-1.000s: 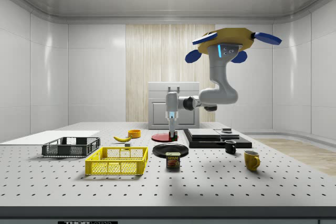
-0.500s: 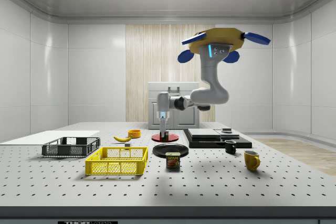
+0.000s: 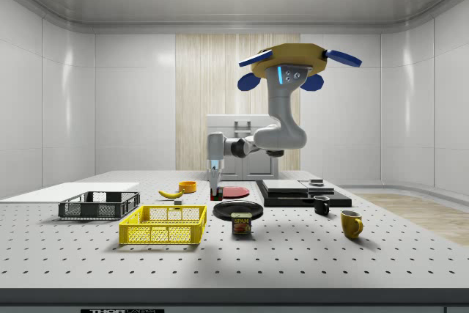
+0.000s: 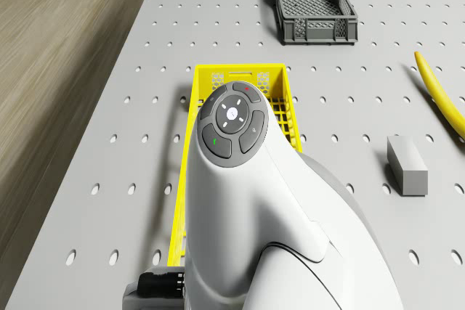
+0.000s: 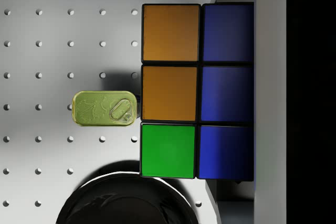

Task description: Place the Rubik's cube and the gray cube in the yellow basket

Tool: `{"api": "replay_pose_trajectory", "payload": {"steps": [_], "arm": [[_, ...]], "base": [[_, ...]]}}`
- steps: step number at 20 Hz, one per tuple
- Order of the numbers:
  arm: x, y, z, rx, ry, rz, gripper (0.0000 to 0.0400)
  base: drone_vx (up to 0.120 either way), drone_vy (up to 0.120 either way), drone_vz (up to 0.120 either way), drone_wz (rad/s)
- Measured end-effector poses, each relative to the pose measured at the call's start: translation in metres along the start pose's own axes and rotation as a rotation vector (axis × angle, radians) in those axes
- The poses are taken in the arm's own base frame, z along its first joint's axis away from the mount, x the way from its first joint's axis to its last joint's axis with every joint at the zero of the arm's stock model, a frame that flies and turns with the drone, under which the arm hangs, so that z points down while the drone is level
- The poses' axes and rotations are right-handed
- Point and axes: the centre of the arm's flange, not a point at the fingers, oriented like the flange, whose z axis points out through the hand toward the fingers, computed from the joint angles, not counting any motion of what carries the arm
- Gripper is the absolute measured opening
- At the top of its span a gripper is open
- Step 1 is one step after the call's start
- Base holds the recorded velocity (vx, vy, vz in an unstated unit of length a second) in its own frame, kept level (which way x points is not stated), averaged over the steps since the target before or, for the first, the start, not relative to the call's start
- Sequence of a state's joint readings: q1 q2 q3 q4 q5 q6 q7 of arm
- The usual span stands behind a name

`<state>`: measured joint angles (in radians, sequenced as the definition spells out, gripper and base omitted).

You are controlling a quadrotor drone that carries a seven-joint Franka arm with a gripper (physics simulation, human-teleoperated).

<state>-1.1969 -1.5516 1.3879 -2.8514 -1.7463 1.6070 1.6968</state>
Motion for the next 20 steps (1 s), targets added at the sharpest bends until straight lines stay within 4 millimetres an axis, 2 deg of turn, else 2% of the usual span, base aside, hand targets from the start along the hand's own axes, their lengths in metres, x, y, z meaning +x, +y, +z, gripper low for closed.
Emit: {"api": "replay_pose_trajectory", "payload": {"steps": [2,4,8,20], "arm": [[0.0,0.0,0.0,0.0,0.0,0.0,0.0322],[0.0,0.0,0.0,0.0,0.0,0.0,0.0322],[0.0,0.0,0.0,0.0,0.0,0.0,0.0322],[0.0,0.0,0.0,0.0,0.0,0.0,0.0322]], "base": [[0.12,0.0,-0.12,0.0],[0.12,-0.02,0.0,0.0],[0.12,-0.11,0.0,0.0],[0.12,0.0,-0.007,0.0]]}}
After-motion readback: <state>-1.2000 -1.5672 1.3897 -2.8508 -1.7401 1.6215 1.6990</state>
